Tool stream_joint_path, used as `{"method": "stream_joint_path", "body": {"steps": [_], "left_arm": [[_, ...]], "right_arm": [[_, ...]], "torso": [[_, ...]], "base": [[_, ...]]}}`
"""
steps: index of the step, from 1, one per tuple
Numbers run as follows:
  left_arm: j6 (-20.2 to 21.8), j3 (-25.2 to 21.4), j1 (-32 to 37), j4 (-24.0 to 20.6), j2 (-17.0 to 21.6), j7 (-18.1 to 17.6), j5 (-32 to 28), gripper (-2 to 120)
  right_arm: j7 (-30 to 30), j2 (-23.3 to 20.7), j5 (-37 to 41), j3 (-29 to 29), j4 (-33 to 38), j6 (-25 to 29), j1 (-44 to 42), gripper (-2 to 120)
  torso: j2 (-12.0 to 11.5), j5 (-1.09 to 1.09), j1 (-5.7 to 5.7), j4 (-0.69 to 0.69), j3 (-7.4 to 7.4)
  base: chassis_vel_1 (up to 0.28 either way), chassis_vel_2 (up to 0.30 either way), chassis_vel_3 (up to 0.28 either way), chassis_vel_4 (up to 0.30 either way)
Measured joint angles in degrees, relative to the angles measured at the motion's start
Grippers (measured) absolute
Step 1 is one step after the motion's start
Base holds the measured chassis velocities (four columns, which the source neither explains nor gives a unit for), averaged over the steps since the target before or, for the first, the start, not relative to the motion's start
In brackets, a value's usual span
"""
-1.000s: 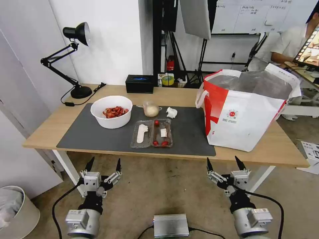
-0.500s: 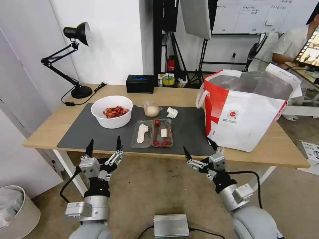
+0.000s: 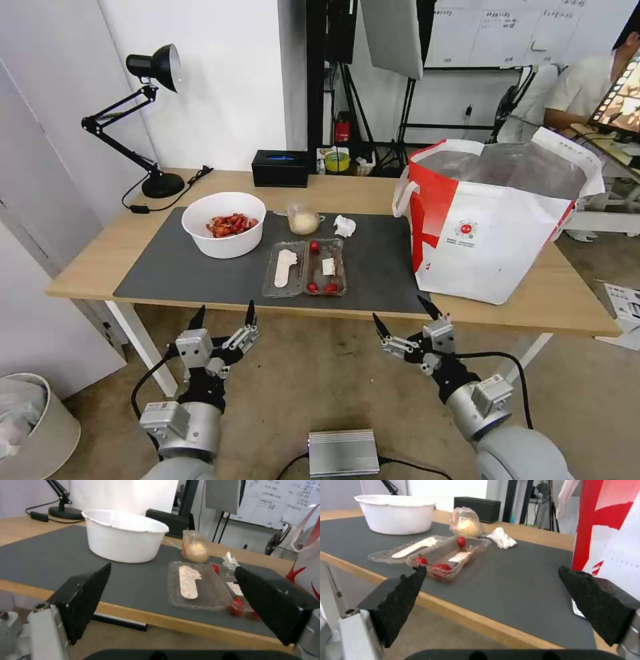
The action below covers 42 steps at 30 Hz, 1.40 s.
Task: Pick up the trash from the table and place it into the takeout bag.
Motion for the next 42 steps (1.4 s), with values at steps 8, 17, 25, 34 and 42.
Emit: {"method": "stream_joint_path", "body": {"steps": [8,17,25,34,42], "left_arm": [[0.0,0.2,-0.3,-0.5,0.0,-0.2,-1.9,100],[3.3,2.2,-3.1,-0.3,0.7,-2.4,-17.1,100],[6.6,3.2,-5.6,-0.9,0.0,-6.1,-31.5,100],[9.3,2.9,-7.8,-0.2,-0.9,-7.5,-40.5,100],[13.5,1.1,-11.7,0.6,-1.3,-12.9,-54.6,100]], "right_arm": [[0.2,0.0,0.3,0.0,0.6,0.3,0.0,100],[0.6,0.0,0.4,0.0,1.6,0.4,-0.3,100],[0.8,-0.2,0.5,-1.1,1.4,0.5,0.1,100],[0.9,-0.8,0.4,-0.3,1.1,0.5,0.2,100],[1.1,-0.8,0.7,-0.5,0.6,0.5,0.8,100]], "torso": [[0.0,0.00,0.00,0.00,0.00],[0.0,-0.01,0.00,0.00,0.00],[0.0,0.00,0.00,0.00,0.00],[0.0,0.00,0.00,0.00,0.00],[0.0,0.00,0.00,-0.01,0.00]], "base": [[0.000,0.000,0.000,0.000],[0.000,0.000,0.000,0.000],[0.000,0.000,0.000,0.000],[0.000,0.000,0.000,0.000],[0.000,0.000,0.000,0.000]]}}
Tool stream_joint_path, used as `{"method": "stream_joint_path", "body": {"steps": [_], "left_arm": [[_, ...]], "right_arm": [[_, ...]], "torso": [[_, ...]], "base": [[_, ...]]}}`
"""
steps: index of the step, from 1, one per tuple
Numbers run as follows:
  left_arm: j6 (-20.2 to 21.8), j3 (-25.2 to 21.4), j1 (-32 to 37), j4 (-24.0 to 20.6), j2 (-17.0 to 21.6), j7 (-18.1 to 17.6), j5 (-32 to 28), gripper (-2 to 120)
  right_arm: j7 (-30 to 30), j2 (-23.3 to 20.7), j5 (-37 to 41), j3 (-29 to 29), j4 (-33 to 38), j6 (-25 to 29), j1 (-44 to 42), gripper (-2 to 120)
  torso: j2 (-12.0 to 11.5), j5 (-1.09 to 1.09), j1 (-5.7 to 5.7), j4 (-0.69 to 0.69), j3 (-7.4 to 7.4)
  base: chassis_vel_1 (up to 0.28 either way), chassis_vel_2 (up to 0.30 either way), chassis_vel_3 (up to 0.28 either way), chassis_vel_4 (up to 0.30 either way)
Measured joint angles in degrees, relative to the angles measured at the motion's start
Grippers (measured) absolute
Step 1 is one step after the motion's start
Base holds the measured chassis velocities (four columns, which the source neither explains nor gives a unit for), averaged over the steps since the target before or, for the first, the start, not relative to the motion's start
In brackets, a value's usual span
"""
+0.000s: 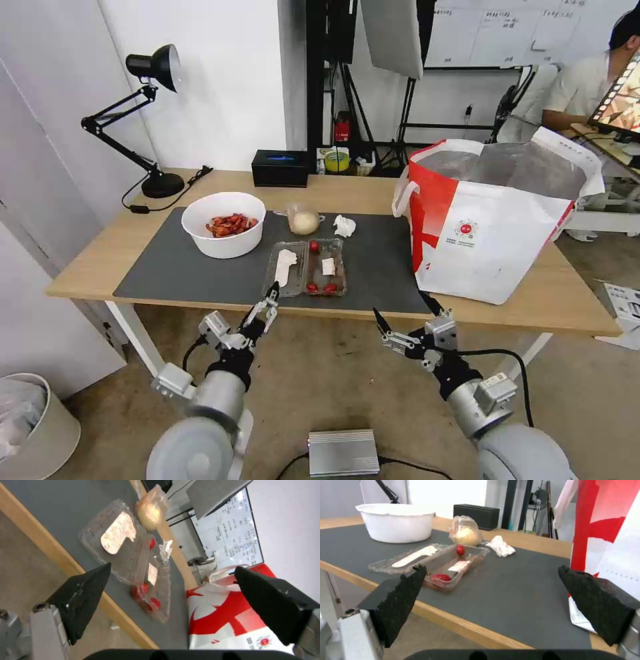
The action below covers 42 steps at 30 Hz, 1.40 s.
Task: Pick up the trash from the table and place it into the takeout bag.
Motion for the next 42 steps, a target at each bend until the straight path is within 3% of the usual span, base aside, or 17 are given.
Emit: {"method": "stream_joint_path", "body": {"steps": [8,18,24,42], "left_arm": [[0.6,-2.5,-1.1,0.3,0.6,-2.2,-3.9,100],[3.4,-2.1,-3.8,1.1,1.6,-4.3,-6.6,100],[4.5,-0.7,-8.1,5.0,4.4,-5.8,-7.6,100],[5.5,3.4,-14.6,11.4,4.3,-8.8,-7.7,100]], "right_arm": [[0.1,-1.3,1.6,-1.4,-1.3,0.1,1.7,100],[-0.4,-2.2,2.9,-0.4,-2.0,0.7,1.7,100],[-0.4,-2.7,3.9,0.1,-2.6,0.7,2.4,100],[-0.1,-3.7,4.5,2.0,-3.6,0.7,2.5,100]], "torso": [[0.0,0.00,0.00,0.01,0.00],[0.0,-0.01,0.00,0.01,0.00],[0.0,0.00,0.00,0.01,0.00],[0.0,0.00,0.00,0.00,0.00]], "base": [[0.000,0.000,0.000,0.000],[0.000,0.000,0.000,0.000],[0.000,0.000,0.000,0.000],[0.000,0.000,0.000,0.000]]}}
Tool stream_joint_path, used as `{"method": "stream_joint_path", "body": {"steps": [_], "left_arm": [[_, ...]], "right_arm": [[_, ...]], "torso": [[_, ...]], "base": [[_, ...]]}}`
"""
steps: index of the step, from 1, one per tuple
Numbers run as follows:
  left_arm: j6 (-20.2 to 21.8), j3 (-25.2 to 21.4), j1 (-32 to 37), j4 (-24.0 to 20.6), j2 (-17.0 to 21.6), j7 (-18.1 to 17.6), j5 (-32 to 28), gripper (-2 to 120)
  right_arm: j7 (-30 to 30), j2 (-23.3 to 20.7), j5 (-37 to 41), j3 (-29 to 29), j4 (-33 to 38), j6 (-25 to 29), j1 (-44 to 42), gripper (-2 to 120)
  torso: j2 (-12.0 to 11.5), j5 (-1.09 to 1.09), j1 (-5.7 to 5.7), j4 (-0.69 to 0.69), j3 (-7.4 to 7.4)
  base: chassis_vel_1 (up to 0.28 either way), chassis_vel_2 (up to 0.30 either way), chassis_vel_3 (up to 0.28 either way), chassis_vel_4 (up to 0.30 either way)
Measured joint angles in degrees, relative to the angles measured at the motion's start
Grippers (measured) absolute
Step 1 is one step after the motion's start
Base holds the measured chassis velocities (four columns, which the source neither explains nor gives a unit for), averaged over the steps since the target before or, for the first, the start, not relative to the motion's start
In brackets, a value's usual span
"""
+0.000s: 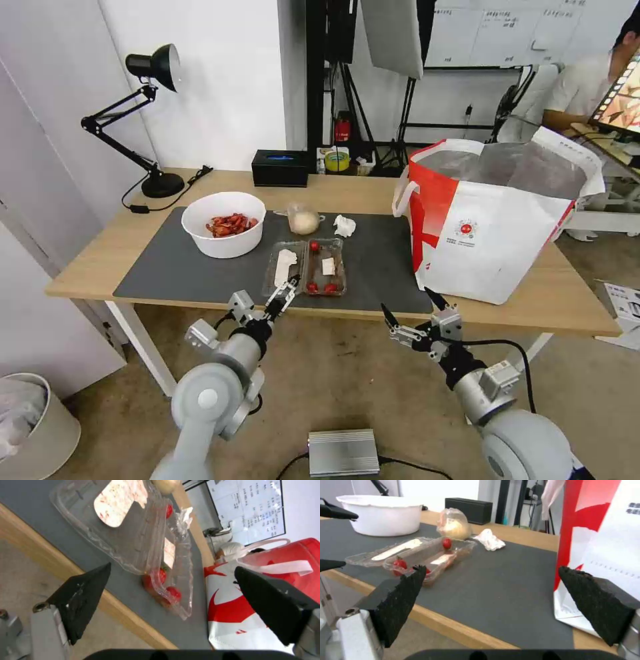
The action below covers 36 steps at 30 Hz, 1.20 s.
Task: Pick up the trash from the table and place it into the takeout bag.
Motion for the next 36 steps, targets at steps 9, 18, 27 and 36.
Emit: {"method": "stream_joint_path", "body": {"steps": [9,18,27,36], "left_arm": [[0.2,0.9,-1.0,1.6,0.2,-0.3,0.2,100],[0.1,1.4,-1.8,2.5,-0.1,-0.5,0.2,100],[-0.1,2.4,-3.5,3.9,-1.1,-1.3,0.7,100],[-0.9,2.7,-4.6,5.1,-1.1,-1.9,1.2,100]], "right_arm": [[0.4,-0.3,1.4,1.0,0.0,-0.4,-0.8,100],[0.5,0.0,1.4,1.4,0.3,-0.4,-1.3,100],[0.6,0.2,1.2,1.8,0.6,-0.2,-2.4,100],[0.7,0.6,1.1,1.7,0.2,-0.1,-2.4,100]], "torso": [[0.0,0.00,0.00,0.00,0.00],[0.0,0.00,0.00,0.01,0.00],[0.0,0.00,-0.01,0.00,0.00],[0.0,0.00,-0.01,0.01,0.00]], "base": [[0.000,0.000,0.000,0.000],[0.000,0.000,0.000,0.000],[0.000,0.000,0.000,0.000],[0.000,0.000,0.000,0.000]]}}
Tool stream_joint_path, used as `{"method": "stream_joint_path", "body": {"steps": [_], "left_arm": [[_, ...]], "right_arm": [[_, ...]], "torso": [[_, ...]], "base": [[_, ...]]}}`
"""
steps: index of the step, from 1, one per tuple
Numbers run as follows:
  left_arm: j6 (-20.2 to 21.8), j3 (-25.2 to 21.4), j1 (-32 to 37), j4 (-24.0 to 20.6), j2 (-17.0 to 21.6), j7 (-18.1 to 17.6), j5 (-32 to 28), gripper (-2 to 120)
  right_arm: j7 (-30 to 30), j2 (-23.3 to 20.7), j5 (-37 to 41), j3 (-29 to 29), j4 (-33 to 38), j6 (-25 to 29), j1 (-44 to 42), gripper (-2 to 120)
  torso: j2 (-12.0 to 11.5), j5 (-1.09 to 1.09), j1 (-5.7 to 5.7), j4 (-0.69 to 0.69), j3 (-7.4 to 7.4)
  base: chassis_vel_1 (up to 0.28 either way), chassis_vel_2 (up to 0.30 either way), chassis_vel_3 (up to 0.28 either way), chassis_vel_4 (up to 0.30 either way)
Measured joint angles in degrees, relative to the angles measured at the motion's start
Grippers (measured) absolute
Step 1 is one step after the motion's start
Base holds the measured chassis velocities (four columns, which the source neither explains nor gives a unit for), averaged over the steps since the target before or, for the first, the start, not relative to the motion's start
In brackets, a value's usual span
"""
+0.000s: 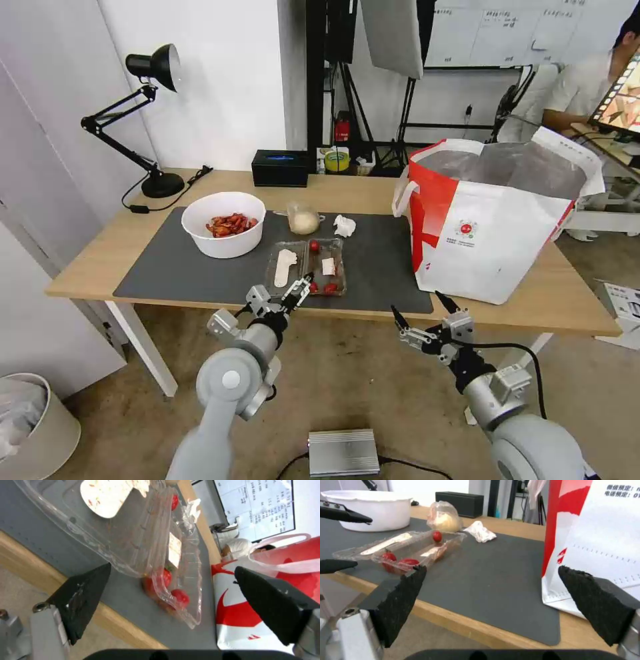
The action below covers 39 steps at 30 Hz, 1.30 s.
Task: Pick up the trash from the table and place it into the takeout bag.
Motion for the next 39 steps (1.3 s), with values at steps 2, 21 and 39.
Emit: {"method": "stream_joint_path", "body": {"steps": [2,21,39], "left_arm": [[-0.3,0.0,-0.2,0.3,0.0,-0.1,0.1,100],[-6.5,0.4,-0.5,0.5,-1.9,-2.5,1.8,100],[-10.3,0.2,0.7,-2.7,-1.6,-1.2,2.0,100]], "right_arm": [[0.0,0.1,0.0,-0.1,-0.2,0.0,0.0,100],[-0.1,1.6,-1.3,-0.4,-3.4,2.2,0.2,100],[-0.2,1.9,-1.5,-1.3,-2.2,2.3,-1.0,100]], "torso": [[0.0,0.00,0.00,0.00,0.00],[0.0,0.00,0.00,0.00,0.00],[0.0,0.00,0.00,0.00,0.00]], "base": [[0.000,0.000,0.000,0.000],[0.000,0.000,0.000,0.000],[0.000,0.000,0.000,0.000]]}}
